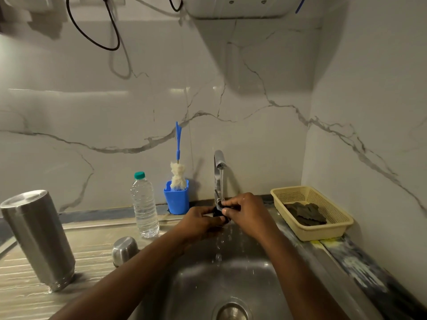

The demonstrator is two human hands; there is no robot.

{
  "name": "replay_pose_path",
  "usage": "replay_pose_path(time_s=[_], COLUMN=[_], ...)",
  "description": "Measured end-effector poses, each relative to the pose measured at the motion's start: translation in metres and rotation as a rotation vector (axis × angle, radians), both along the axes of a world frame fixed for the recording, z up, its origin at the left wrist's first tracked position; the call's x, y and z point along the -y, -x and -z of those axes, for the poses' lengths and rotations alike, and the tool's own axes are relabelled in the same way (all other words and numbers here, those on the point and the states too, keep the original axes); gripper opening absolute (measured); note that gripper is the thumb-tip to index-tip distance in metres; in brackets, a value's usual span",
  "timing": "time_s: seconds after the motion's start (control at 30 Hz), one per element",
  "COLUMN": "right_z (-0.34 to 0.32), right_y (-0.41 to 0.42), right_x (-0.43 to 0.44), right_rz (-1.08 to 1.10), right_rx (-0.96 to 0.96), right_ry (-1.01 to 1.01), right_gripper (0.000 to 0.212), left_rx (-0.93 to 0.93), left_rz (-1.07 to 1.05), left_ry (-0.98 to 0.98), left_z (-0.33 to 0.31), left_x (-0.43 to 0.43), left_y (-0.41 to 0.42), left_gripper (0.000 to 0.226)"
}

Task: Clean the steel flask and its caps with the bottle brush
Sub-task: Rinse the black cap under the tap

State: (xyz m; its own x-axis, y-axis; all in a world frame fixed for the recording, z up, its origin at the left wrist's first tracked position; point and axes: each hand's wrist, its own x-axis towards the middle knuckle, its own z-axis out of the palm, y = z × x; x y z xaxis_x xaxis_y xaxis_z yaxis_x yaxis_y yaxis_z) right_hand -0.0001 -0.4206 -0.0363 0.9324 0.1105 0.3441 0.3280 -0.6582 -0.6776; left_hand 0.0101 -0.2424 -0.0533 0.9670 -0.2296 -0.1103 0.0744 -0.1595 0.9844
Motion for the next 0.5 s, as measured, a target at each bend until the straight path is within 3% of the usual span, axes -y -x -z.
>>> replay_pose_path(time_s=[0.17, 0.37, 0.5], right_z=[-0.0023, 0.0018, -0.0022], right_y=[0.0006, 0.0039, 0.0033], right_x=[0.0009, -0.0062, -0.0064], right_rz=[0.046, -0.051, 0.004], right_rx=[0.054, 0.026, 0.087], right_ry=[0.009, 0.115, 0.072], right_gripper=[0.016, 0.039, 0.022], left_rx=[0.001, -0.007, 0.013], left_rz=[-0.013, -0.036, -0.065], left_ry=[0.006, 0.041, 0.040], left_z=[-0.0001, 0.0012, 0.0029], left_x=[0.0000, -0.0040, -0.0053], left_y=[-0.0004, -0.0008, 0.0002], left_gripper=[0.029, 0.026, 0.032])
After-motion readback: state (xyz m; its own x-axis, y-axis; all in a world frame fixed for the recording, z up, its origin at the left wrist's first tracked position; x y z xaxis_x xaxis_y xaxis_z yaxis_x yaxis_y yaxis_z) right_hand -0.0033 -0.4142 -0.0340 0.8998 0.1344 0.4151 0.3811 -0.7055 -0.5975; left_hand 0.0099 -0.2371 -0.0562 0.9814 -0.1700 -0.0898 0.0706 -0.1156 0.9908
